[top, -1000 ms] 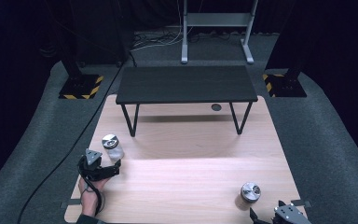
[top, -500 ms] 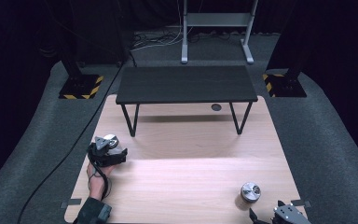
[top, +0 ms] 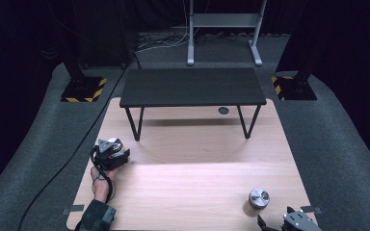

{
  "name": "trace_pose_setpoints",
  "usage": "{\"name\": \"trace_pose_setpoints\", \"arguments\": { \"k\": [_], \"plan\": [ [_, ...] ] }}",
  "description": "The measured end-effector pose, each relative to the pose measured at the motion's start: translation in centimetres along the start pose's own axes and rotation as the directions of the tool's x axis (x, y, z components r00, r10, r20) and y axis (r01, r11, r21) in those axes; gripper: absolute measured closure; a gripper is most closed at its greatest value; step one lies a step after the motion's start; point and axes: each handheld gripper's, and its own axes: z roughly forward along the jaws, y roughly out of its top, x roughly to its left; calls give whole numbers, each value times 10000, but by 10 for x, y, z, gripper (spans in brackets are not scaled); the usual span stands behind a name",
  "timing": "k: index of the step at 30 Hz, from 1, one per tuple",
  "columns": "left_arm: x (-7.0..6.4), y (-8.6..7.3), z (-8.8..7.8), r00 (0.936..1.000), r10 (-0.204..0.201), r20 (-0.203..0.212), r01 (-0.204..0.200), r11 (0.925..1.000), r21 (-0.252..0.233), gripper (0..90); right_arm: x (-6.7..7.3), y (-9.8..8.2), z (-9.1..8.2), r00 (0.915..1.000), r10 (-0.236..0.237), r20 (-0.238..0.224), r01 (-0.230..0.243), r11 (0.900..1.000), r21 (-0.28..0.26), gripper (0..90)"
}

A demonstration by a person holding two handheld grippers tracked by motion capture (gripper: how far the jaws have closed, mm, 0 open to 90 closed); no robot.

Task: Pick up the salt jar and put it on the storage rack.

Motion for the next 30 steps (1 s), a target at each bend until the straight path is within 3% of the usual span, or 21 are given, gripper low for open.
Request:
{"name": "trace_pose_setpoints", "arguments": {
  "k": [16, 20, 30],
  "plan": [
    [1, 9, -25, 9966, 492, 661, -486, 9988, -103, 308, 0, 0, 0, 10000, -32, -3, 32, 10000, 14, 0],
    [1, 13, -29, 9934, 611, 974, -611, 9981, -37, 307, 0, -1, 0, 10000, -7, -1, 7, 10000, -1, 0],
    [-5, 22, -31, 9866, 1009, 1280, -1019, 9948, 10, 307, 2, -1, -1, 10000, -86, -37, 87, 10000, 29, 0]
  ]
}}
